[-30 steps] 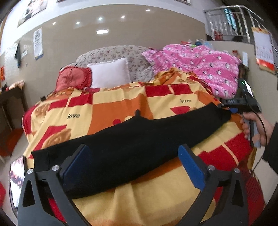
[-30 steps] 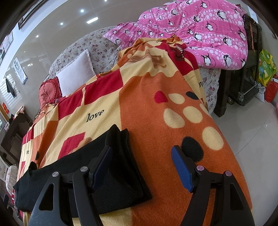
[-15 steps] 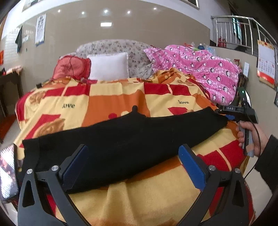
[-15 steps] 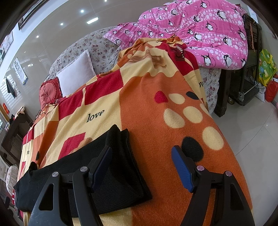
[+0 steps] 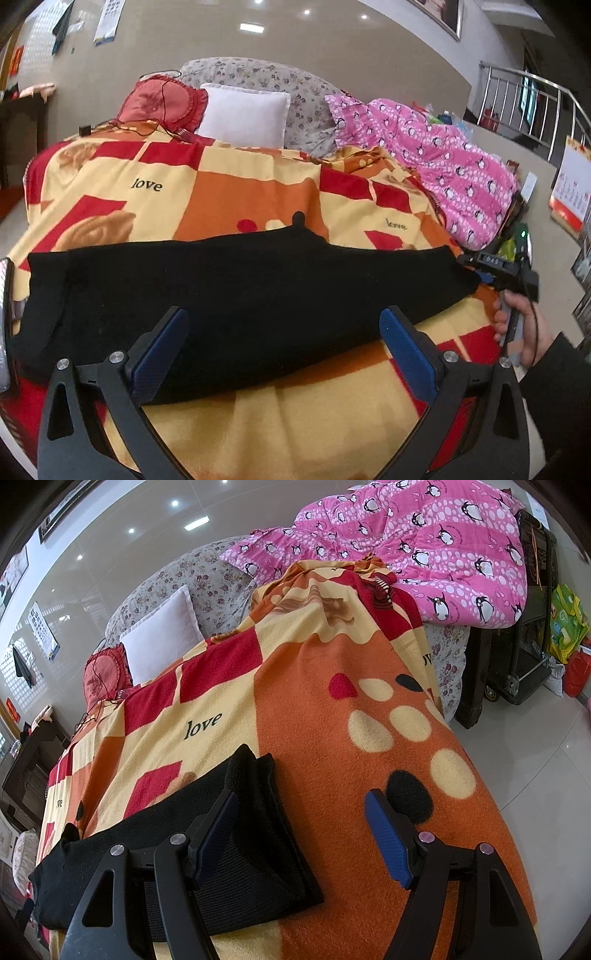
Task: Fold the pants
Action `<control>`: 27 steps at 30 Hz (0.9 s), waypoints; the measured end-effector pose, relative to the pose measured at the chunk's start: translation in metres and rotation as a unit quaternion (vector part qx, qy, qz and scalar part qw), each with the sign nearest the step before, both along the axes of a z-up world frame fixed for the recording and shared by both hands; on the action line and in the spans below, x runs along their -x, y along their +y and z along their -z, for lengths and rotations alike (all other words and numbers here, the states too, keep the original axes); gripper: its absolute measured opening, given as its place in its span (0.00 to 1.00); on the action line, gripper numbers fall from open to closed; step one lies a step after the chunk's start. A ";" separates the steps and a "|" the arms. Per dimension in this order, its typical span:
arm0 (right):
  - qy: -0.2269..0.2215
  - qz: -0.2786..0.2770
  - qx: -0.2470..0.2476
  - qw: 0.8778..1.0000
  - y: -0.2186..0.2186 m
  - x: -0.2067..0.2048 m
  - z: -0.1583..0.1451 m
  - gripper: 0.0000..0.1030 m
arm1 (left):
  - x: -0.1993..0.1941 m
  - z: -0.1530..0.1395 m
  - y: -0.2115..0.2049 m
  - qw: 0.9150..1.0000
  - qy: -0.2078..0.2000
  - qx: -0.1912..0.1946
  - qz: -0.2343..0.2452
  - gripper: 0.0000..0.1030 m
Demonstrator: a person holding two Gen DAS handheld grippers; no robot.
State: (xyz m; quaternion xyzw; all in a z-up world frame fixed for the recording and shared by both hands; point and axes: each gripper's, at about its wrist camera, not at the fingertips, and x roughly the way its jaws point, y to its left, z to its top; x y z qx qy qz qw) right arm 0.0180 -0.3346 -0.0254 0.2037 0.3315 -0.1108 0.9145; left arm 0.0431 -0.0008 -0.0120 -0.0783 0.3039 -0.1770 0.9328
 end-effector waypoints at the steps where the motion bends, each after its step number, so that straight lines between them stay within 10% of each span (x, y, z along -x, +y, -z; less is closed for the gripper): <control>1: 0.000 0.000 0.000 1.000 0.000 0.000 0.000 0.70 | 0.000 0.001 -0.001 1.000 -0.001 -0.003 0.003 1.00; 27: 0.000 0.000 0.000 1.000 0.000 0.000 0.000 0.71 | 0.007 0.007 -0.015 0.999 -0.008 -0.026 0.027 1.00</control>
